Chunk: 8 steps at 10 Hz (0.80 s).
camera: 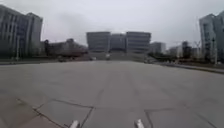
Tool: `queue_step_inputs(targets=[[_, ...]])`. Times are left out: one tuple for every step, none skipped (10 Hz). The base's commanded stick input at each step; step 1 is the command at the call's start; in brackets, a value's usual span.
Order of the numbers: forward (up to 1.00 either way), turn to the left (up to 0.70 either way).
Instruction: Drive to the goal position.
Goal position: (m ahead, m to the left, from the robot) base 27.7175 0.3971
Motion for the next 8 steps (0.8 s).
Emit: queue_step_inputs(targets=[[1.0, -0.4], [1.0, -0.4], [1.0, -0.39], [1.0, -0.05], [1.0, 0.0], [1.0, 0.0], [1.0, 0.0], [1.0, 0.0]])
